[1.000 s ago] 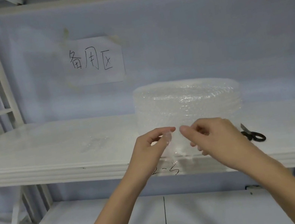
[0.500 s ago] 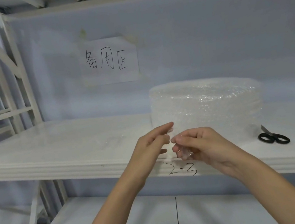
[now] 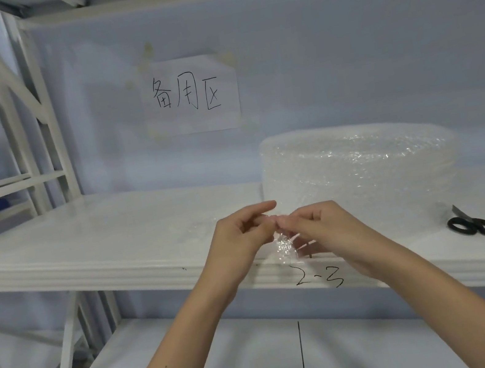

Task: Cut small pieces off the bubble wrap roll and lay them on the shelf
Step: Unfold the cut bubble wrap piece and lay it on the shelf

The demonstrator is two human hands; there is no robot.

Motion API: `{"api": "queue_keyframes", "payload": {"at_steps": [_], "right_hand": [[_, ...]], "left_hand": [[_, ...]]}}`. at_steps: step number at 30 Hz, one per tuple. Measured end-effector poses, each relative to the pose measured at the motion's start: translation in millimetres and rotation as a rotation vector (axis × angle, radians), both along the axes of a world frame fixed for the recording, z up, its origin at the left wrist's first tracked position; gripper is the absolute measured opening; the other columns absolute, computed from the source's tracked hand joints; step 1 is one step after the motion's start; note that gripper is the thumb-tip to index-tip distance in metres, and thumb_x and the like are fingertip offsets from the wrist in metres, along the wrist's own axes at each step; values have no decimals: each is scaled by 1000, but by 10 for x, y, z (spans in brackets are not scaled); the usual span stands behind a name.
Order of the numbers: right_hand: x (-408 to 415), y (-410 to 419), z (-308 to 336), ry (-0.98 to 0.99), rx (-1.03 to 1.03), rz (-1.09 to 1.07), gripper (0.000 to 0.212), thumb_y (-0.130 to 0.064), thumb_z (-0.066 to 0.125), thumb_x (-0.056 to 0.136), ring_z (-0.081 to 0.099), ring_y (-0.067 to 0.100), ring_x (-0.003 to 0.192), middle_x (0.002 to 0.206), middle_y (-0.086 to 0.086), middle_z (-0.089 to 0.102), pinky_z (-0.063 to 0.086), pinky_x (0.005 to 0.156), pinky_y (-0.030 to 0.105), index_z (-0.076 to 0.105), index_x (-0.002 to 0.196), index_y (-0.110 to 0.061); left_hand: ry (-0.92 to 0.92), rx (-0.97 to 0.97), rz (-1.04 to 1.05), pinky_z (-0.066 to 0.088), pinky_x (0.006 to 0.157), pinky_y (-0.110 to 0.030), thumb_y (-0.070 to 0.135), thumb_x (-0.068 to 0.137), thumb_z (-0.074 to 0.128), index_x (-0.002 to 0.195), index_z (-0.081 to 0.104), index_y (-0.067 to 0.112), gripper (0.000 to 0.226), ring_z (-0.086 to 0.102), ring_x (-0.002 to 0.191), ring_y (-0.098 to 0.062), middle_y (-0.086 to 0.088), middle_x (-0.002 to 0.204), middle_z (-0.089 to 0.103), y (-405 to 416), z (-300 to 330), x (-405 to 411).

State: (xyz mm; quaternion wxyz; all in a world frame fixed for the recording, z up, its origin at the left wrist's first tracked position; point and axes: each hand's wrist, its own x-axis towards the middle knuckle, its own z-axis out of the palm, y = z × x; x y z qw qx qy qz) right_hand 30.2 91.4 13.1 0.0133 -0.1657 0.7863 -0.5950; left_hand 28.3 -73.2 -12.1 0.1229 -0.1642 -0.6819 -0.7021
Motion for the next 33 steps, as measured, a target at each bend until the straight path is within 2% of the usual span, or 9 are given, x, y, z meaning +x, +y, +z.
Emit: {"api": "queue_keyframes", "payload": {"at_steps": [2,5,10,14,18,20,25,29,33], "right_hand": [[-39,-15,42,19,-70,-45,26,-33,66,89,66,15,67,82,5,71,59,73,33,72,95,-8],[-91,-56,66,53,-131,-51,20,-23,71,86,67,16,67,84,10,72,60,72,35,70,102,-11],[-181,-158,53,41,-119,7,13,-9,72,84,62,17,69,78,13,67,60,73,32,72,91,2],[-254,-267,44,55,-157,27,3,-4,71,84,63,12,62,73,10,67,60,71,27,72,84,-1],[-381,-429,43,91,-216,9,4,-2,69,85,62,14,63,71,10,65,61,73,28,72,82,-2],[-483,-513,40,110,-223,-5,4,-4,70,85,61,14,65,70,7,64,60,74,30,73,84,-1],[-751,-721,-12,71,-255,-12,6,-5,69,86,60,14,65,74,7,64,57,68,25,72,86,0],[-951,-868,-53,57,-258,-11,5,-6,69,86,60,14,66,77,9,65,58,70,25,72,85,-1],[-1149,-978,-45,58,-236,-17,6,-6,69,86,61,14,65,76,7,65,57,70,25,71,87,0]], "left_hand": [[8,-15,2,58,85,-28,11,87,71,113,70,19,27,68,77,-9,0,79,74,-42,11,-25],[-6,-23,-16,58,84,-28,12,85,73,117,65,19,33,68,75,-10,0,77,74,-88,6,-42],[-23,-32,-19,57,82,-25,13,85,73,120,62,20,37,68,73,-9,-2,79,75,-195,-31,-63],[-48,20,-17,55,76,-22,13,85,74,119,63,21,36,69,73,-9,-5,82,75,-293,-56,-75],[-87,74,12,56,73,-20,15,85,74,116,65,21,33,69,73,-12,-4,81,76,-387,-75,-85],[-83,43,46,56,71,-21,14,85,74,114,64,22,32,68,71,-10,-2,80,76,-449,-90,-97],[-59,-84,198,58,79,-29,12,85,72,112,64,21,30,70,69,-11,-1,75,76,-652,-127,-178],[-37,-205,329,55,75,-28,20,85,71,108,65,24,24,70,66,-11,2,72,75,-802,-144,-278],[-51,-278,401,53,66,-26,22,85,70,95,68,24,10,68,62,-10,-1,70,76,-901,-133,-336]]}}
